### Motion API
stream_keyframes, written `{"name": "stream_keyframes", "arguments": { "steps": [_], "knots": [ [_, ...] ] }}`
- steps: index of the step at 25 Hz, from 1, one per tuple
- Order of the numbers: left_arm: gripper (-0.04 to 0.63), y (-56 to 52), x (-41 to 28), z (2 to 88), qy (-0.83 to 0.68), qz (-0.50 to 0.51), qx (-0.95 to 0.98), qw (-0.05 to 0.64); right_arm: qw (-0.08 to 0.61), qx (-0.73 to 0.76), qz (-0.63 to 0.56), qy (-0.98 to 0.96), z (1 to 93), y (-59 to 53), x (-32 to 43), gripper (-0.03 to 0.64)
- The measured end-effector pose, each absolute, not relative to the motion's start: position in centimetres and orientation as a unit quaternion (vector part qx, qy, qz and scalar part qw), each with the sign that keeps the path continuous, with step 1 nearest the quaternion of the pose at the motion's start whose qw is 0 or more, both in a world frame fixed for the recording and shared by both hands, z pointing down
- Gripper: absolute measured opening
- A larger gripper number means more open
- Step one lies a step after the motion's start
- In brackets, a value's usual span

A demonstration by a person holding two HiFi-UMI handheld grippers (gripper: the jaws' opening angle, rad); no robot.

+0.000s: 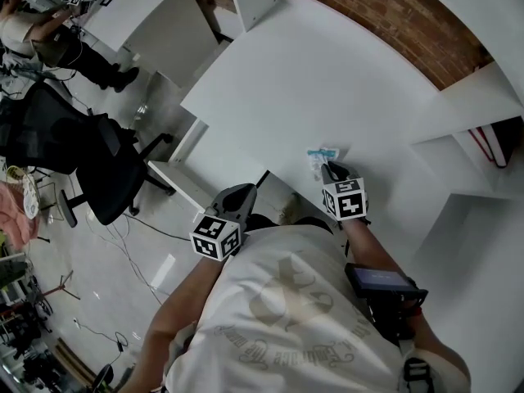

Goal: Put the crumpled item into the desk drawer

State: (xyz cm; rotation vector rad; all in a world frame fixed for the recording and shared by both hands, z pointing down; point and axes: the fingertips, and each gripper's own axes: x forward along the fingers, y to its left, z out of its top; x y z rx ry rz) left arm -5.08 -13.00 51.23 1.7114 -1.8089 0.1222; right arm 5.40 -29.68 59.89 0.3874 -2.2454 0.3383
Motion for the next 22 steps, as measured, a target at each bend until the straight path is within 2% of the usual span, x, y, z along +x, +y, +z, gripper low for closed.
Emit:
{"name": "stream_keyframes", "arguments": {
  "steps": [22],
  "knots": [
    [0.023, -6.1, -9.2, 50.9, -0.771, 0.023, 0.535, 0.344, 0.397, -0.003, 0.11, -0.911, 59.4, -23.9, -3.8, 0.052]
  ]
}}
